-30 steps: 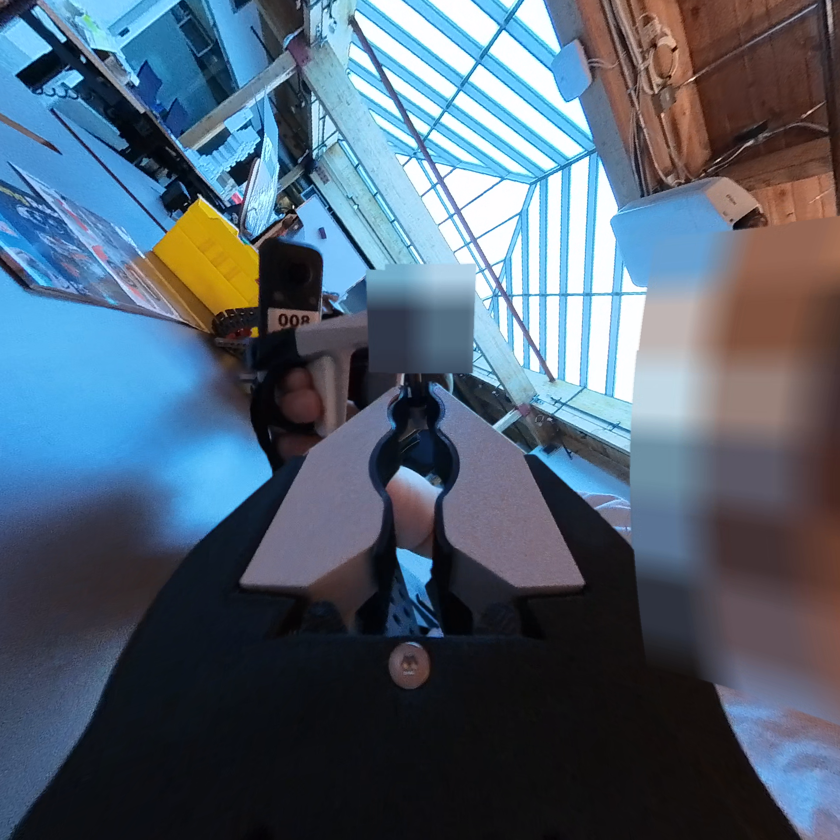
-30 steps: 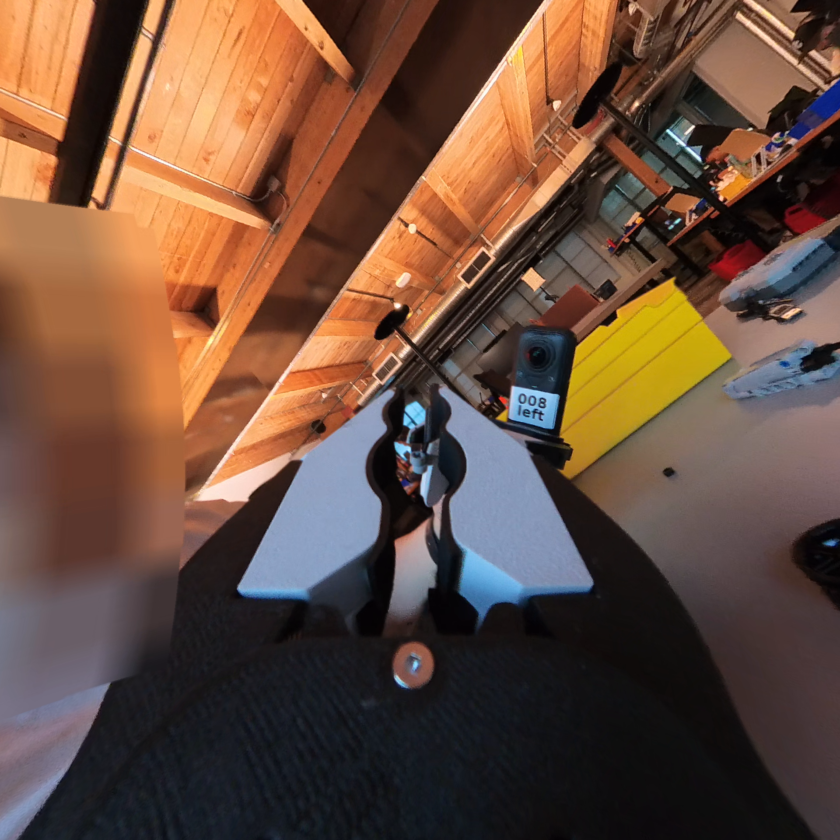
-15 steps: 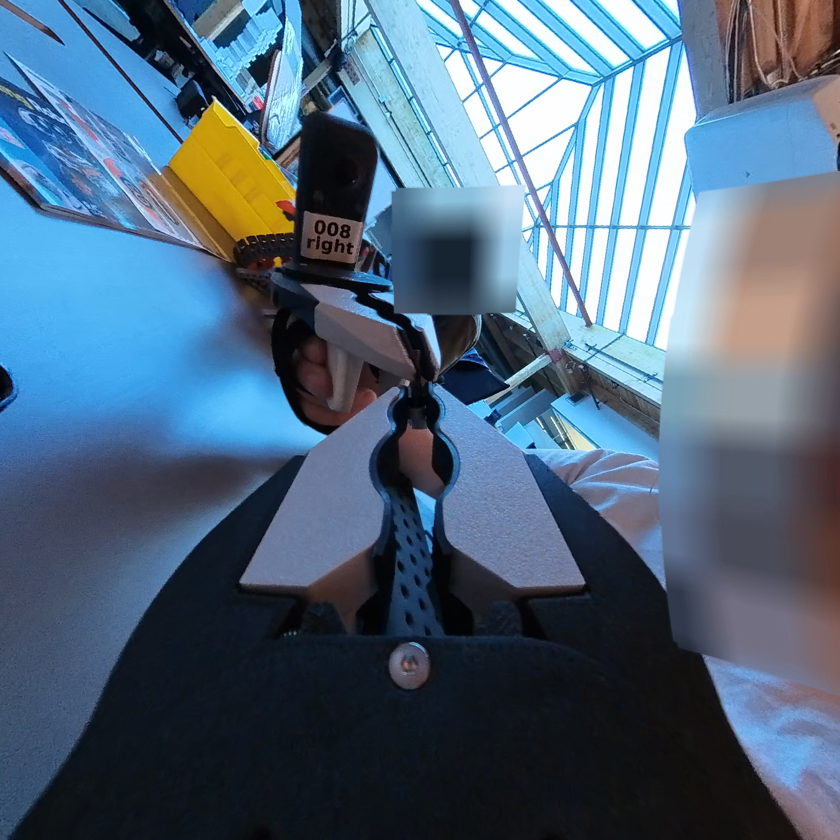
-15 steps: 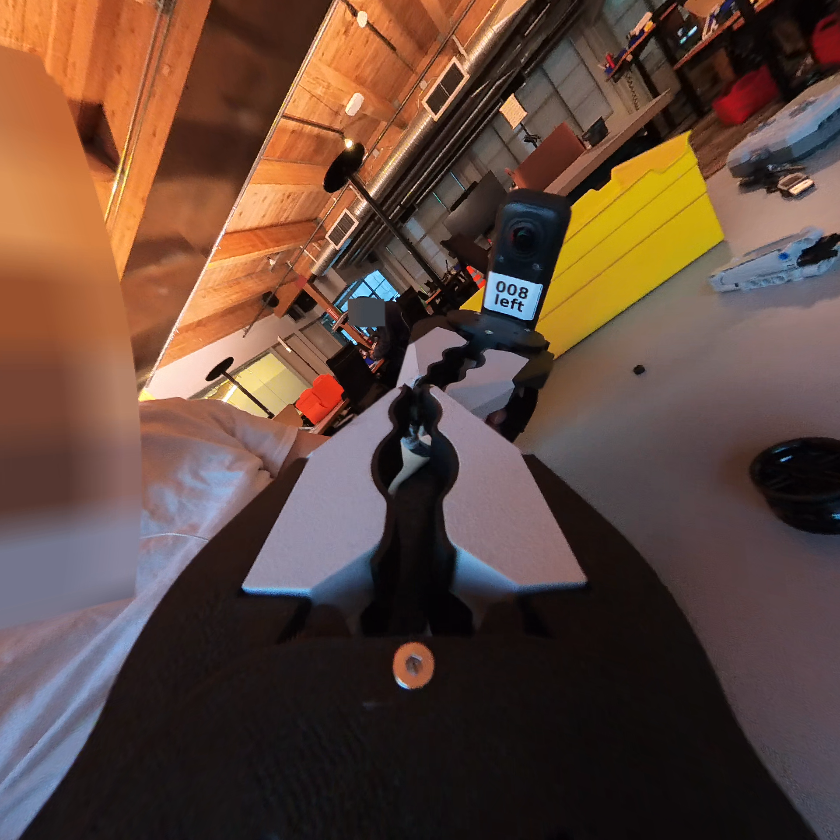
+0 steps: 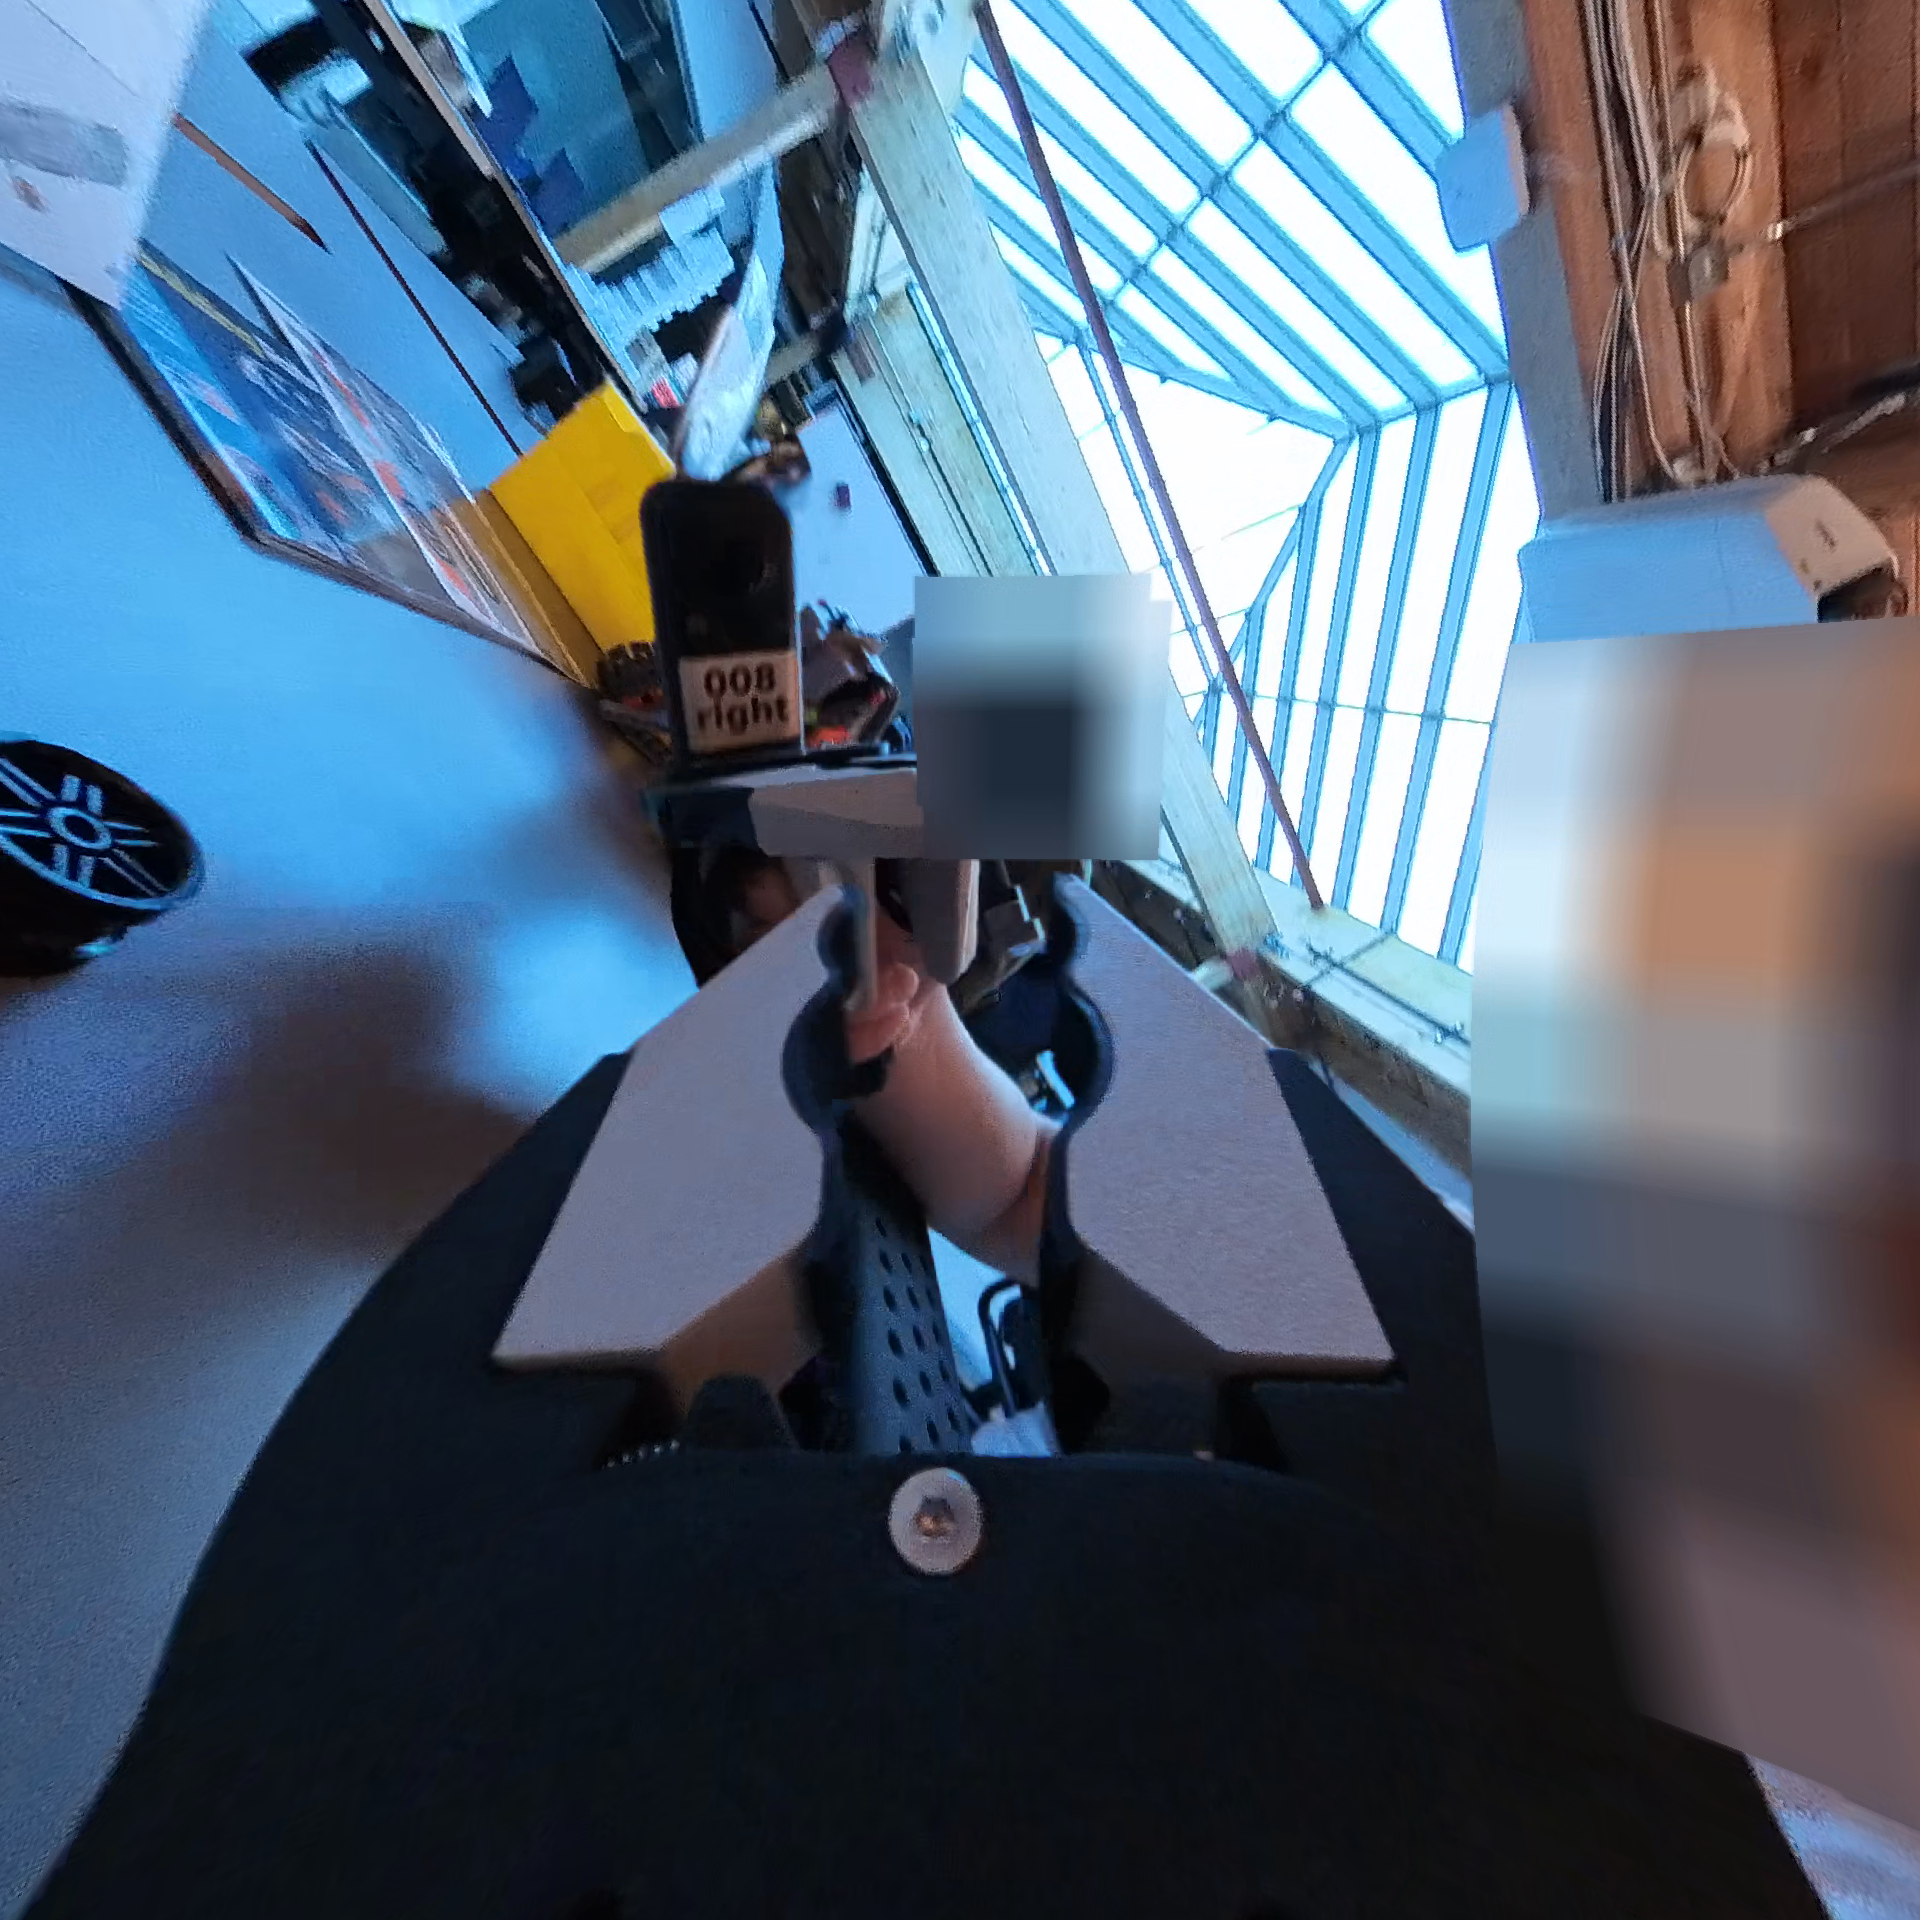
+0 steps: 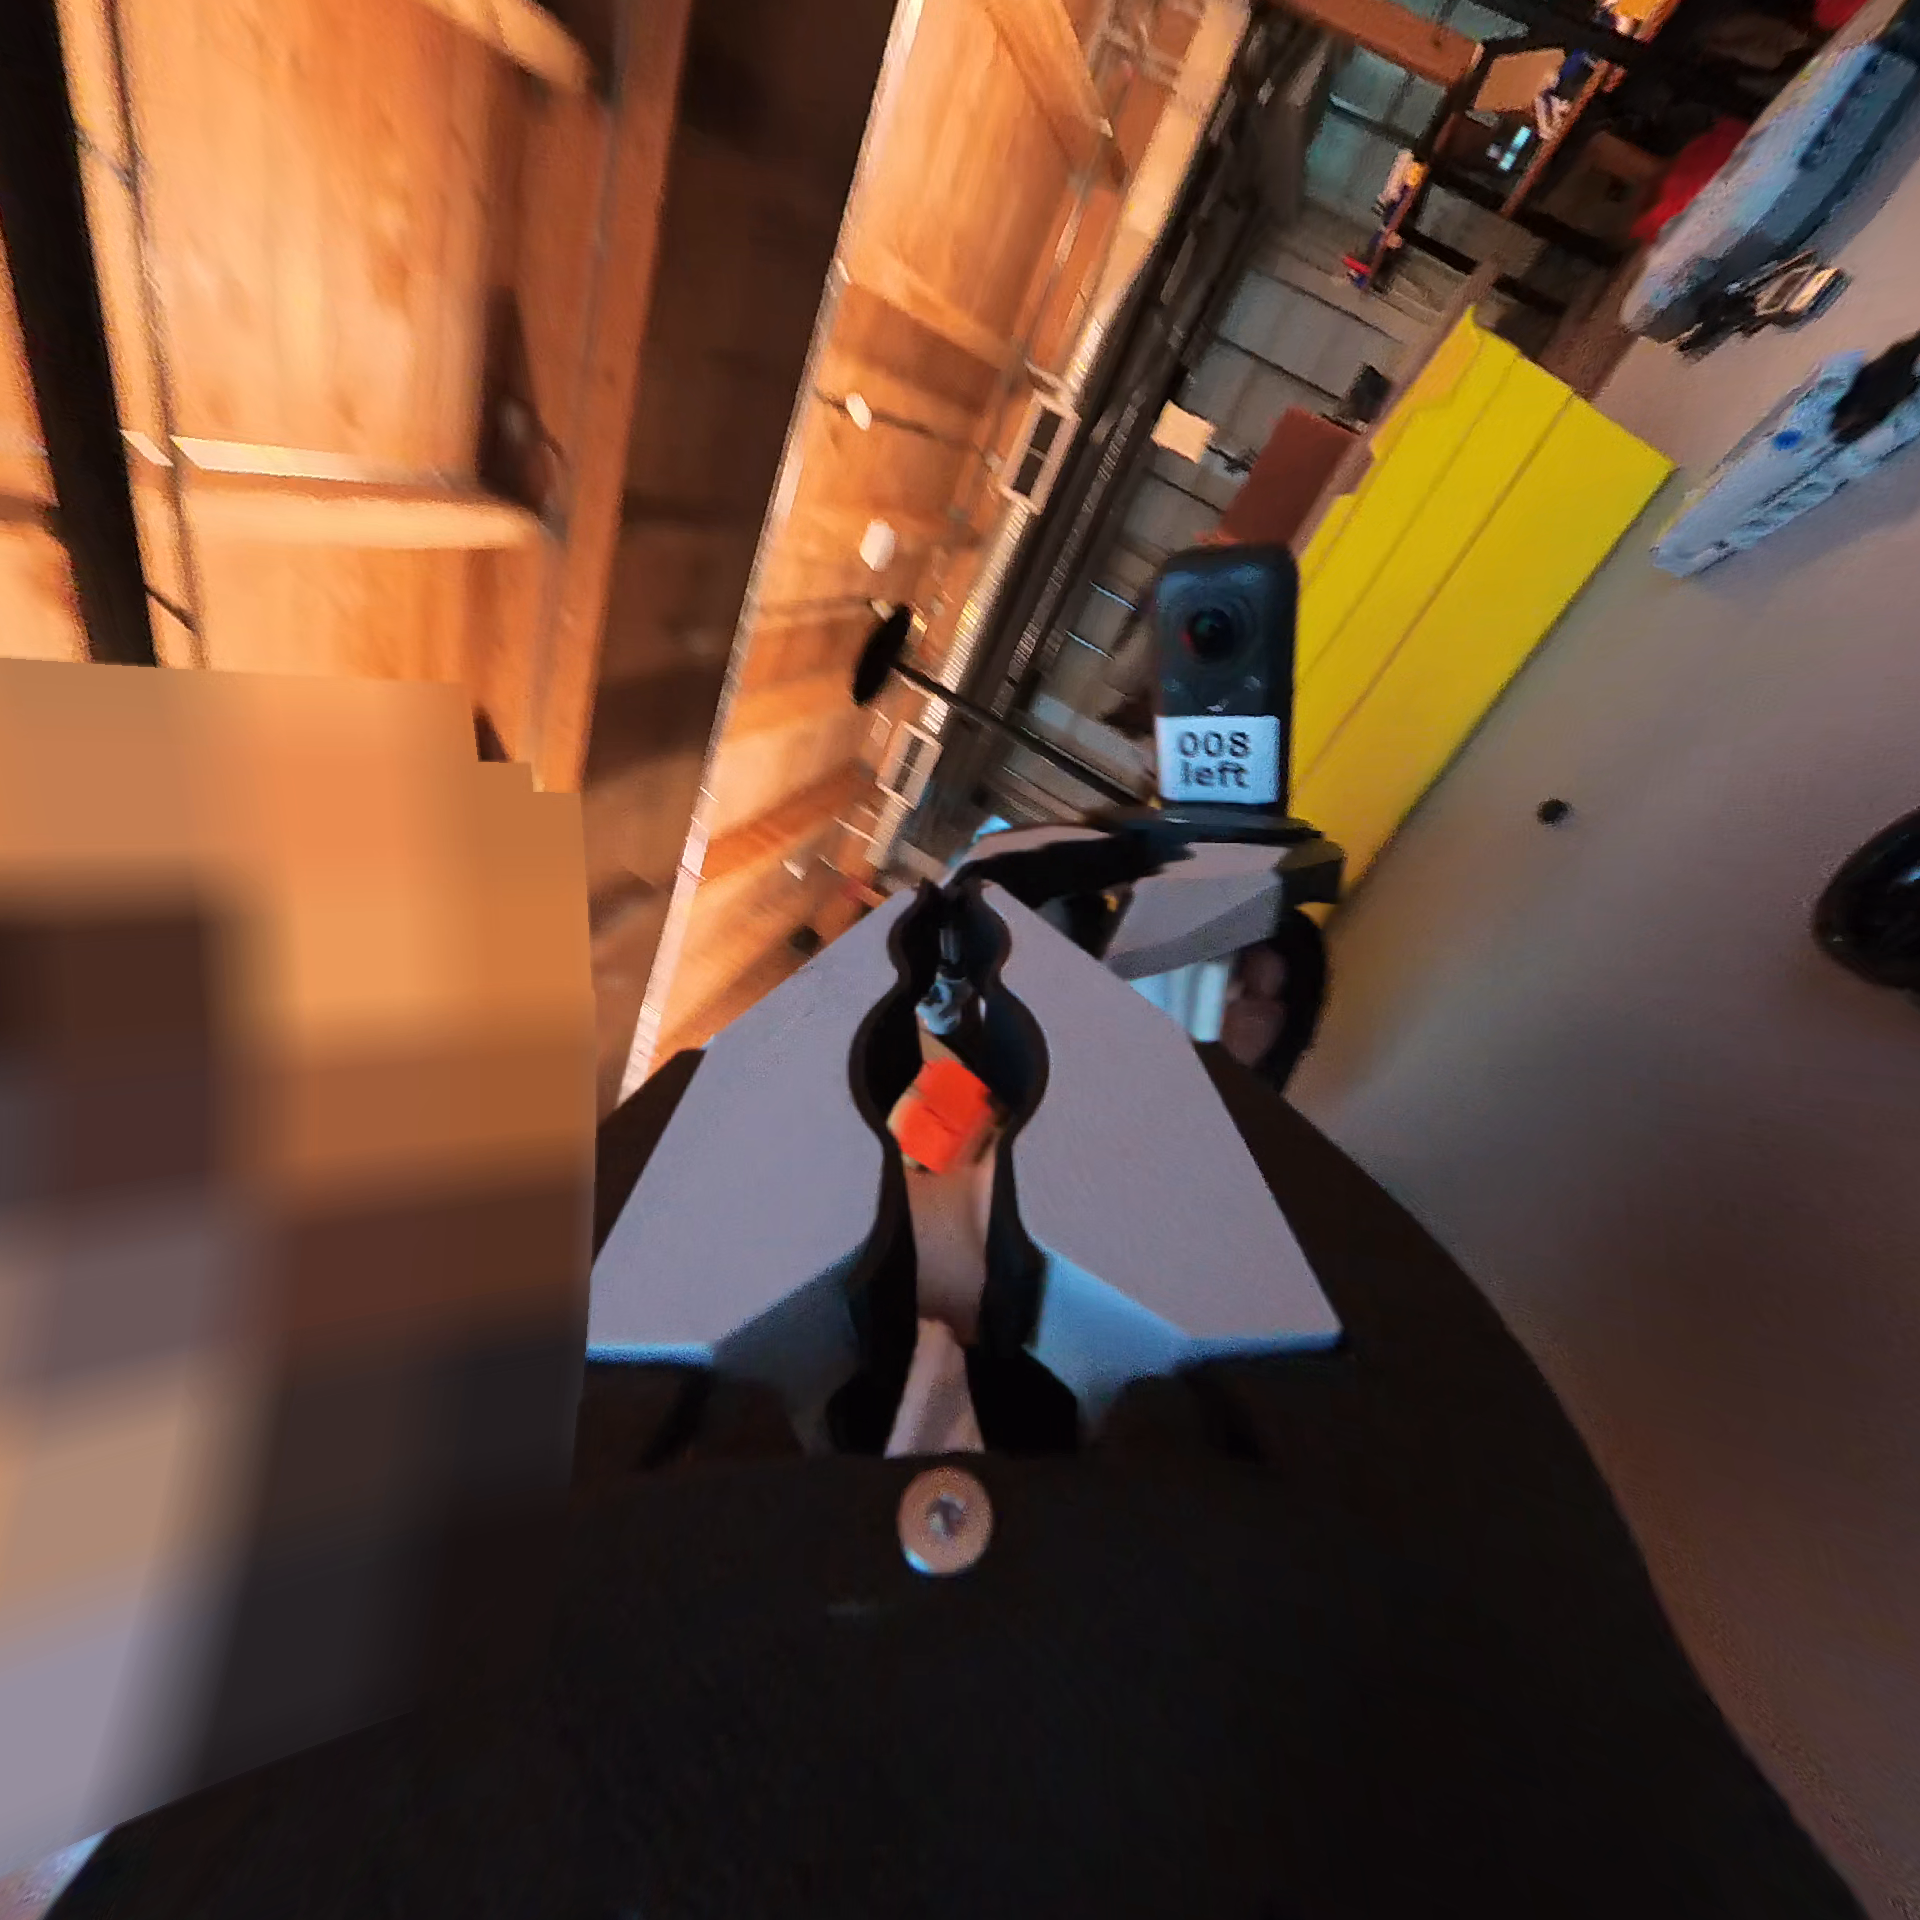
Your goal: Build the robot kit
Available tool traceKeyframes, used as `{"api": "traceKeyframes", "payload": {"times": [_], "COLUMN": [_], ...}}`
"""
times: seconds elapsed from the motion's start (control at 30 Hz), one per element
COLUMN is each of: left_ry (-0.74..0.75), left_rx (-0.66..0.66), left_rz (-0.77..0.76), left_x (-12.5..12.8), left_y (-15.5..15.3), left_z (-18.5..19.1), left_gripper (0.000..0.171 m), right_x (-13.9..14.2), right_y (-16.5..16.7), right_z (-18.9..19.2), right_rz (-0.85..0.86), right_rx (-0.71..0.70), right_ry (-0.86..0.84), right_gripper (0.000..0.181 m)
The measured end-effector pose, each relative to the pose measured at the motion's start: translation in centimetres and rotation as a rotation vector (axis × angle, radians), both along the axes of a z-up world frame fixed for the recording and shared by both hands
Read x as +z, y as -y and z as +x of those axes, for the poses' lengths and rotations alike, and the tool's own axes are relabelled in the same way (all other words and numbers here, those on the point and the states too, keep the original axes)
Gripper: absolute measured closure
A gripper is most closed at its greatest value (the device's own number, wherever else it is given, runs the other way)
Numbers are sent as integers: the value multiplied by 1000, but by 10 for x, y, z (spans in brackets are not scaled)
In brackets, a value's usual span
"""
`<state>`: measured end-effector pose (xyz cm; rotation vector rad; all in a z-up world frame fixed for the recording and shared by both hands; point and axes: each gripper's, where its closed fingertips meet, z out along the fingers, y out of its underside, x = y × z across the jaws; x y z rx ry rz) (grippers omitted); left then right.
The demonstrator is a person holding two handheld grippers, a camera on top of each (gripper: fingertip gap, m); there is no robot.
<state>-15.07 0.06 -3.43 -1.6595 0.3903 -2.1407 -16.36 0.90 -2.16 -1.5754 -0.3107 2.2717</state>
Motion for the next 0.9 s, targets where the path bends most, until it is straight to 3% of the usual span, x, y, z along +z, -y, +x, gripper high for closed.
{"api": "traceKeyframes", "payload": {"times": [0.17, 0.5, 0.63, 0.9], "left_ry": [45, 57, -52, -135], "left_rx": [56, 61, 181, 318], "left_rz": [-4, 17, 46, 127], "left_x": [7, 12, -1, -2], "left_y": [-9, -3, -15, -27], "left_z": [-8, -4, -4, -20], "left_gripper": [134, 136, 125, 140], "right_x": [10, 9, 9, -1], "right_y": [-4, -9, -18, -24], "right_z": [7, 8, 14, 14], "right_rz": [-120, -105, -26, 270], "right_rx": [-1, -44, -143, -316], "right_ry": [-128, -112, -63, 228], "right_gripper": [179, 179, 178, 179]}}
